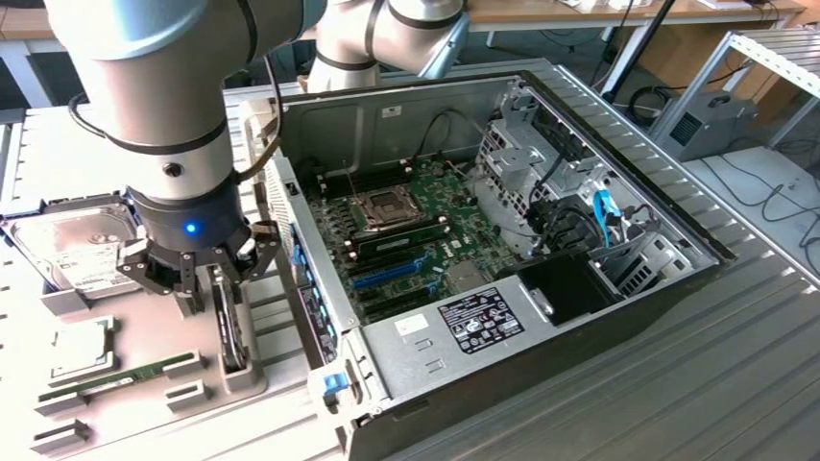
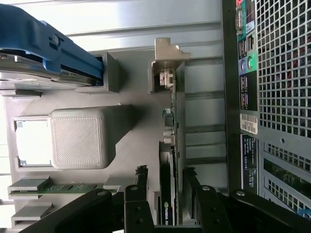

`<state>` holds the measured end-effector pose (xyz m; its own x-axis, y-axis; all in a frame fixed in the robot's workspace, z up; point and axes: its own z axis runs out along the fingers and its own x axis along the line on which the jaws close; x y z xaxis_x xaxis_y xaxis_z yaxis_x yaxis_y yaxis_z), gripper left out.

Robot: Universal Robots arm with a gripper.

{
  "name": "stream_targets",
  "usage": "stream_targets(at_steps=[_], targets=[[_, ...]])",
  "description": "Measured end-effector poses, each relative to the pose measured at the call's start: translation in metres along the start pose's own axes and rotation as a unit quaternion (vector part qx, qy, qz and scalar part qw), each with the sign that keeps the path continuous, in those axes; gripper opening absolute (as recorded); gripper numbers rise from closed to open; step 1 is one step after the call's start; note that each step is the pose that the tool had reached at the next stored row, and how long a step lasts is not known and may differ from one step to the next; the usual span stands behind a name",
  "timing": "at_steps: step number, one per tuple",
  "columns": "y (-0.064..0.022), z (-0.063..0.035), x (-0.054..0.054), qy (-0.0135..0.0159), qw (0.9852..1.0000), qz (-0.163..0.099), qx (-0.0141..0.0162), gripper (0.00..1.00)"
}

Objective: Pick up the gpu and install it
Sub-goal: 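Pick up the gpu and move the gpu toward the slot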

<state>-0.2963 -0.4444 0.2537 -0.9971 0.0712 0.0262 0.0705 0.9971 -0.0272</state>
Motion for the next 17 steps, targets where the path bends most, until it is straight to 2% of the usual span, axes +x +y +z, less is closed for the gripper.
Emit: stream_targets(at_steps=[9,17], targets=[[0.0035,0.0088,-0.0004,0.0018,1.0000,0.000,0.0002,0.42],[0.0036,0.0106,-0.0005,0.0023,1.0000,-0.001,0.0002,0.42]])
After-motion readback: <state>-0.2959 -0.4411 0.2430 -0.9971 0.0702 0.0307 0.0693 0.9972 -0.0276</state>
